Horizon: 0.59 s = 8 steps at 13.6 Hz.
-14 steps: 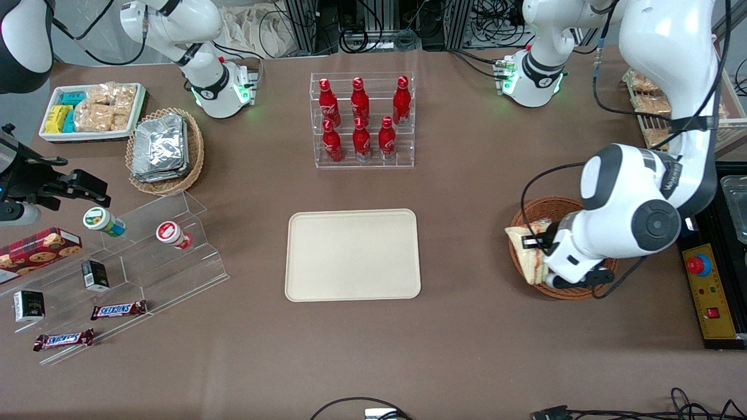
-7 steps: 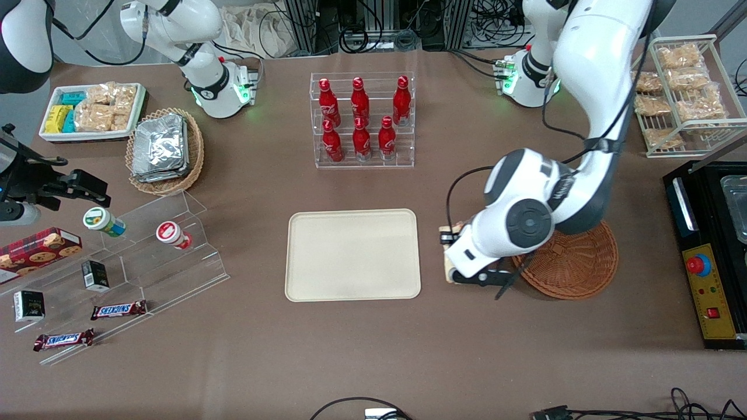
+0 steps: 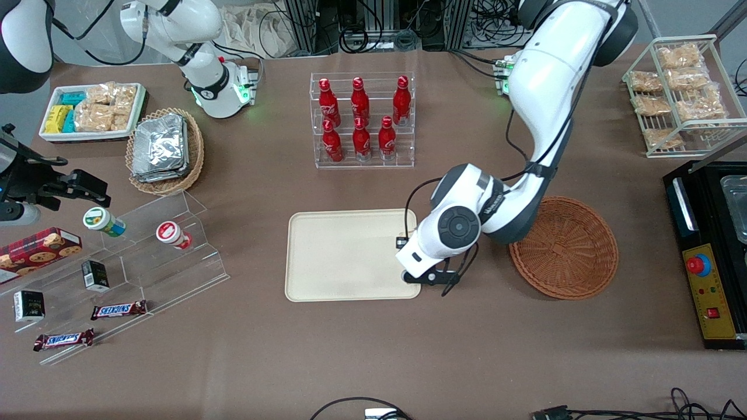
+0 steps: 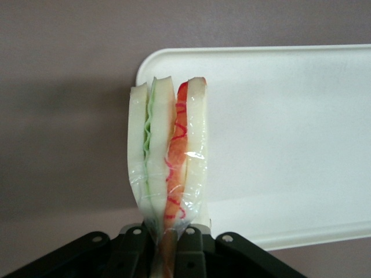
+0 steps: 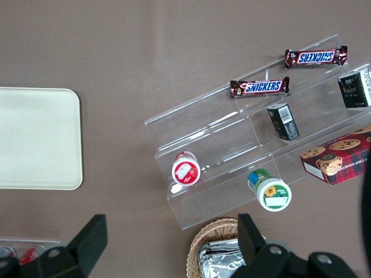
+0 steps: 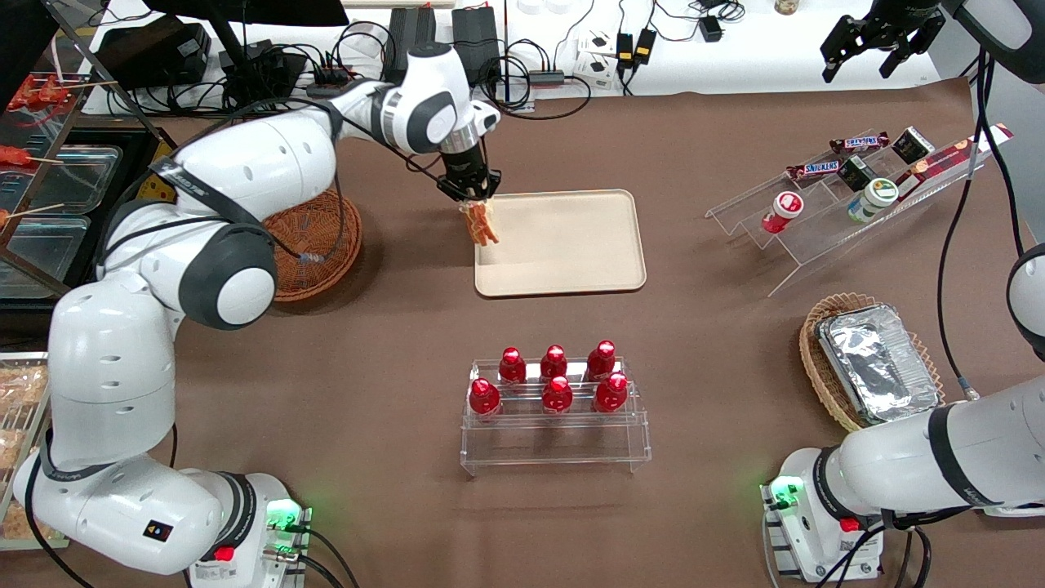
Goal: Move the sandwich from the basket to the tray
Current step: 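Lift the sandwich out of the basket and carry it toward the cream tray, then lower the sandwich onto the tray and open the left gripper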
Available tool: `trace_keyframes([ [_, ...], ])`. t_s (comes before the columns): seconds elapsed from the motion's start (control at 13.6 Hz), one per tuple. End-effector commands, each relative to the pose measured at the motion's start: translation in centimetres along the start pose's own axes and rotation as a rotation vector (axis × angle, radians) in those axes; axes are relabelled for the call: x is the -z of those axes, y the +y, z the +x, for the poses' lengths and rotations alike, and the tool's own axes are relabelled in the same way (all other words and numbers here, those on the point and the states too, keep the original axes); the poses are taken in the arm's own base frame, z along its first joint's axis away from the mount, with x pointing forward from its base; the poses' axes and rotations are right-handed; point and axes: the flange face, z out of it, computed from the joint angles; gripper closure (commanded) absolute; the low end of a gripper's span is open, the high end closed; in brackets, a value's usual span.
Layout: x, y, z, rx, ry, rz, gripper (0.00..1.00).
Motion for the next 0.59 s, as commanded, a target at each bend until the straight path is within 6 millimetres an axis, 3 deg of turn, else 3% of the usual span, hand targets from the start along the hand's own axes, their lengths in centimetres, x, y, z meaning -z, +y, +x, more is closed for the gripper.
trace_keyframes([
  [0.0, -2.3, 1.2, 0.6, 0.041, 0.027, -0.014, 0.97],
  [0.22, -3.6, 1.0, 0.7, 0.041, 0.016, -0.009, 0.89],
  [0.29, -3.6, 1.0, 0.7, 0.041, 0.016, -0.007, 0.70],
  [0.37, -3.6, 0.9, 0.7, 0.035, 0.018, -0.003, 0.01],
  [0.51, -3.1, 1.0, 0.7, 0.039, 0.023, -0.008, 0.00],
])
